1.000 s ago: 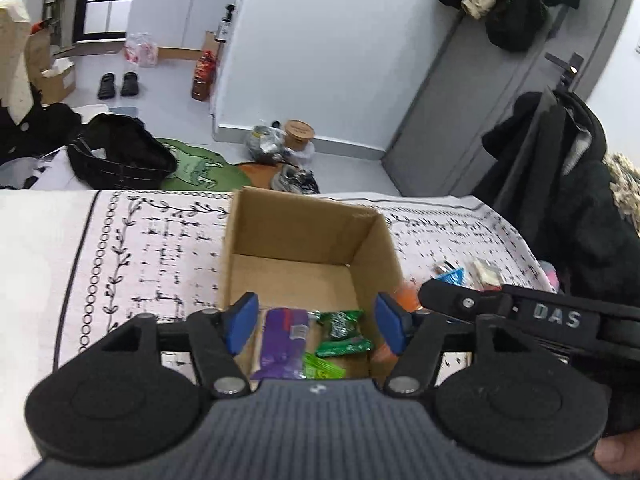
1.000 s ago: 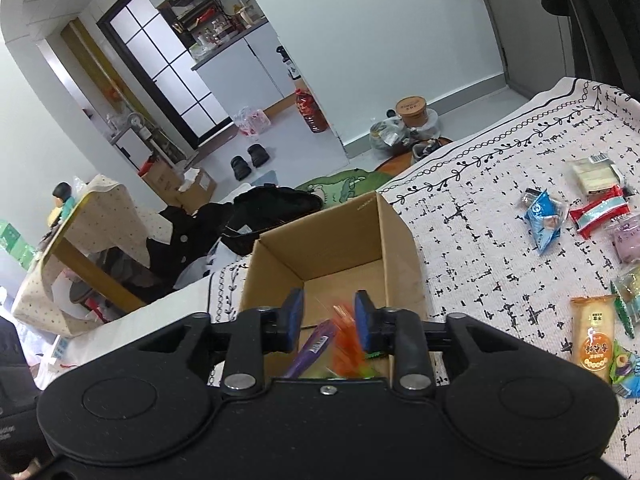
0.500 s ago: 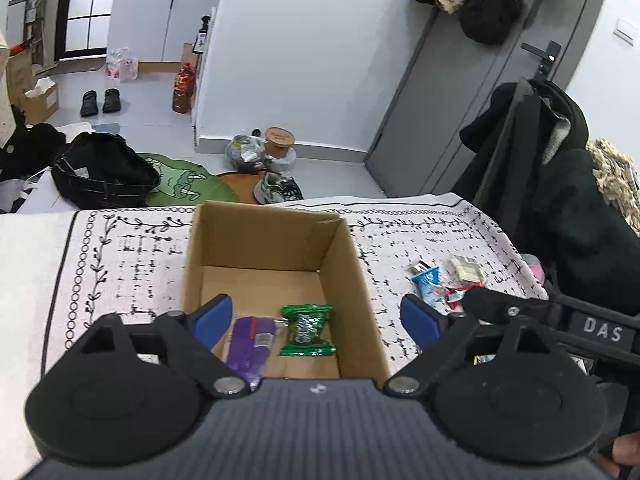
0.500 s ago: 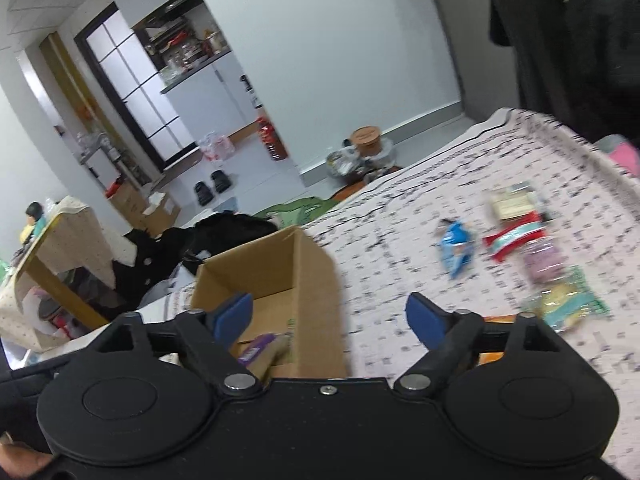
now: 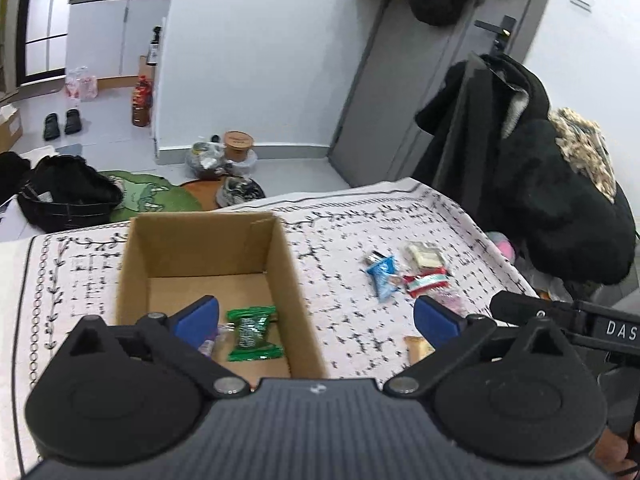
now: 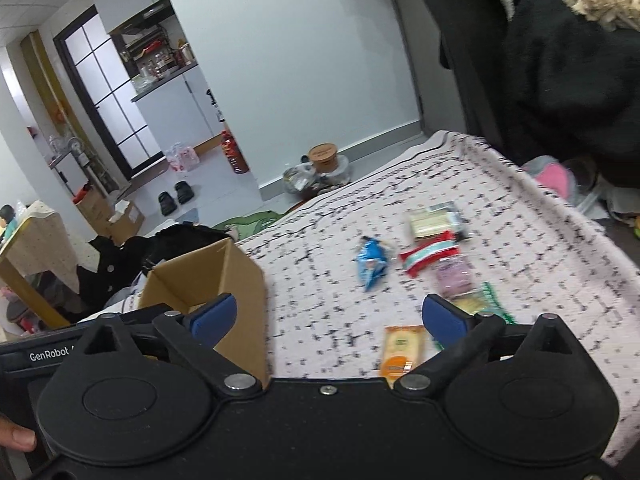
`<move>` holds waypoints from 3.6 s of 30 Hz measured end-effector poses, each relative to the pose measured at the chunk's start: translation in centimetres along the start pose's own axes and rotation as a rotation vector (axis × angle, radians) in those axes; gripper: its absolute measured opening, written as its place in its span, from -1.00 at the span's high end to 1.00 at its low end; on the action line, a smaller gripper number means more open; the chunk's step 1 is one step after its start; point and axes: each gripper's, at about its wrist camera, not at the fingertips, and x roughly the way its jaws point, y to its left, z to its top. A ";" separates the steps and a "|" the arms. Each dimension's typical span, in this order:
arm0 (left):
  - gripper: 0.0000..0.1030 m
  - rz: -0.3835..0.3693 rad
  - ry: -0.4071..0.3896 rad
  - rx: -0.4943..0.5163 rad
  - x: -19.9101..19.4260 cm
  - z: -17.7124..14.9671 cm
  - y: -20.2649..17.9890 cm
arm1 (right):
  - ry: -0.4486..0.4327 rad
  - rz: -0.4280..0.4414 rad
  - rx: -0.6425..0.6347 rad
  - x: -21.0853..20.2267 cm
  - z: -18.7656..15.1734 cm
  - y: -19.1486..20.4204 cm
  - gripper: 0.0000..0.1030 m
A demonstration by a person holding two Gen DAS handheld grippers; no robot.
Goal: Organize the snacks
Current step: 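Move both open tools from the box back over the remaining snacks, then grasp the blue candy packet with the right tool while the left tool lowers toward the yellow cake packet, then close the left tool on the yellow cake packet and lift it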
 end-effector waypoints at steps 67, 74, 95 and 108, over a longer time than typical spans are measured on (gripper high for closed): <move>0.10 -0.094 0.324 0.145 13.0 -5.6 -9.9 | 0.284 -0.084 0.319 7.1 -5.9 -12.2 -0.48; 0.12 -0.082 0.335 0.159 13.4 -5.8 -10.0 | 0.282 -0.073 0.298 7.8 -6.3 -11.9 0.39; 0.07 -0.089 0.397 0.199 15.6 -7.4 -11.4 | 0.225 -0.125 0.365 5.6 -6.2 -13.0 -0.16; 0.39 -0.073 0.362 0.192 14.0 -7.1 -10.2 | 0.294 -0.073 0.298 7.5 -6.6 -11.5 0.41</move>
